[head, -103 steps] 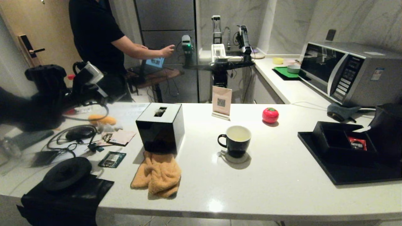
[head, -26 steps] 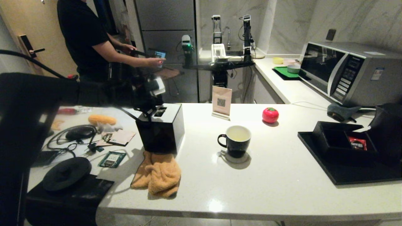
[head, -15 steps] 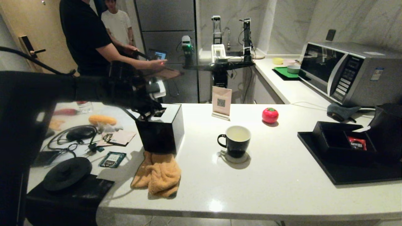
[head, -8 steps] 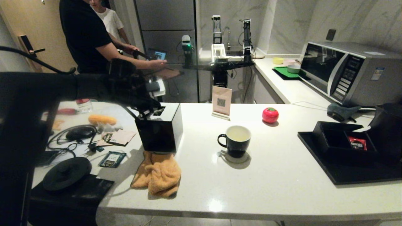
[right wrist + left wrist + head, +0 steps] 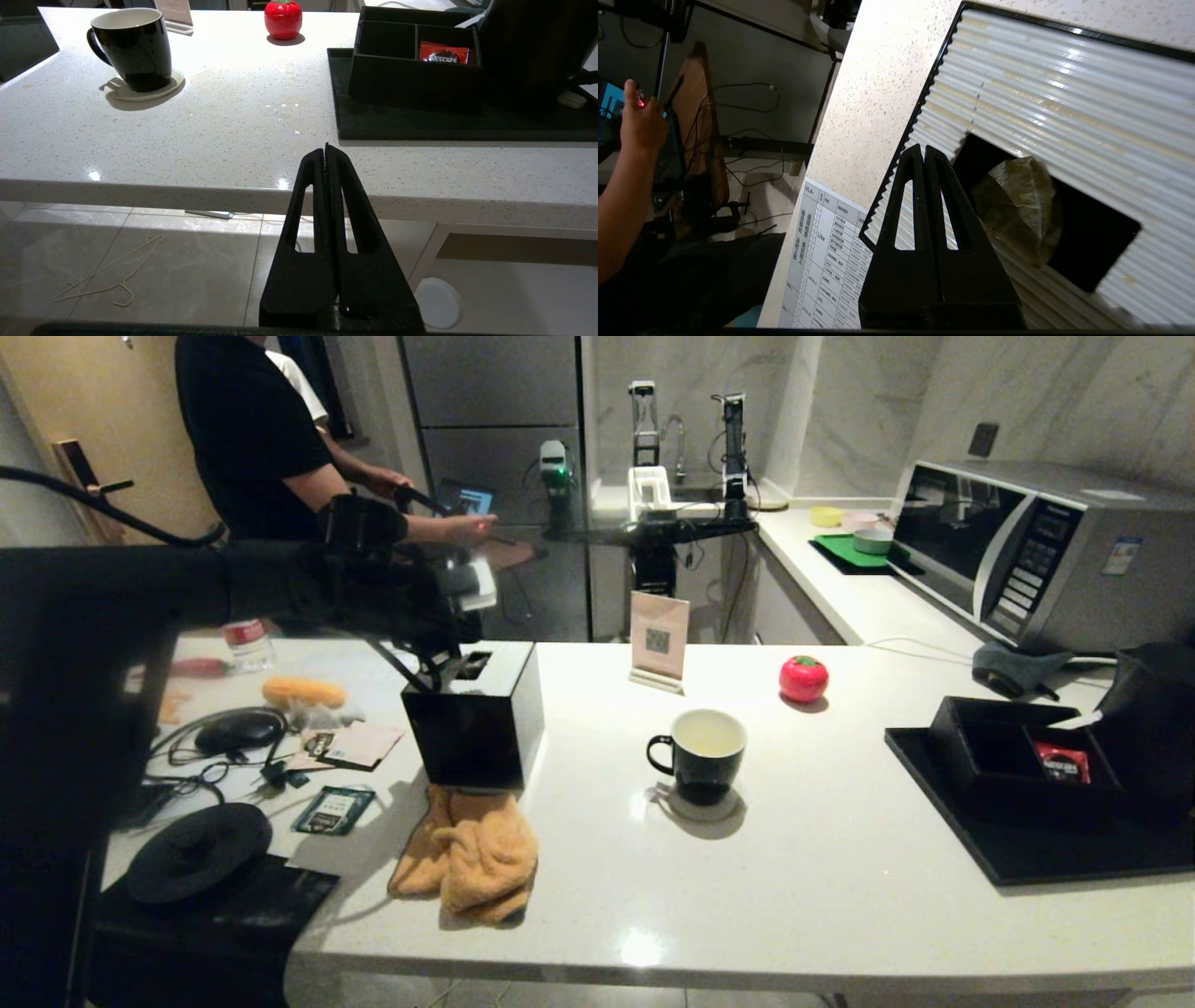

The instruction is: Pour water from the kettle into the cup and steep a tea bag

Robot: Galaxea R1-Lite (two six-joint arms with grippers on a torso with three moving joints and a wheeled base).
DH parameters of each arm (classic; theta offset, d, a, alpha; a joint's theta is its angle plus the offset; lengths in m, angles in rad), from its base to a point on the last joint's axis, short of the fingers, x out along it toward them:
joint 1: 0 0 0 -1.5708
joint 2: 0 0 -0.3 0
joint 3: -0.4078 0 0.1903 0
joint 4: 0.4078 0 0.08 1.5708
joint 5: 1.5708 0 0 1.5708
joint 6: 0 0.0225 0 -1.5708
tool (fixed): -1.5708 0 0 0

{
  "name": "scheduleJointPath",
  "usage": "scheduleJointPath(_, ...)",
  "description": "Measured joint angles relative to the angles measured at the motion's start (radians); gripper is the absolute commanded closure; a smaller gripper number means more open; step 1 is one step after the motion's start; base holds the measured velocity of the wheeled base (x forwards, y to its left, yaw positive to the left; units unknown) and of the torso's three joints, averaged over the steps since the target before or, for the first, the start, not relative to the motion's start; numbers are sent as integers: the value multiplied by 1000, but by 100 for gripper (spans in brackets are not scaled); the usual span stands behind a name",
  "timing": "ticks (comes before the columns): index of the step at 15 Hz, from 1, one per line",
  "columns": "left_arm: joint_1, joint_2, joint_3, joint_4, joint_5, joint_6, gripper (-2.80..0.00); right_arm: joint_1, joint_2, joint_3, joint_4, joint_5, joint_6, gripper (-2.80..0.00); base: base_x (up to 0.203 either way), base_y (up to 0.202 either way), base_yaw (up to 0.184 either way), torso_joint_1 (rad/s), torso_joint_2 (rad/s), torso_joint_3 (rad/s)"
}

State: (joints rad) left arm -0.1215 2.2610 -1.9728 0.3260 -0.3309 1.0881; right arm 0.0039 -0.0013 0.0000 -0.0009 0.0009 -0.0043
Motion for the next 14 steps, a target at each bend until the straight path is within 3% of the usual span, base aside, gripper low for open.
scheduleJointPath(7,-10,-57,-16,188,1,-7,0,0,0,0,0,0,0,0,0,0,0,0,0,0)
scheduleJointPath(14,-13,-63,-21,187,-5,-36,0,0,0,0,0,0,0,0,0,0,0,0,0,0)
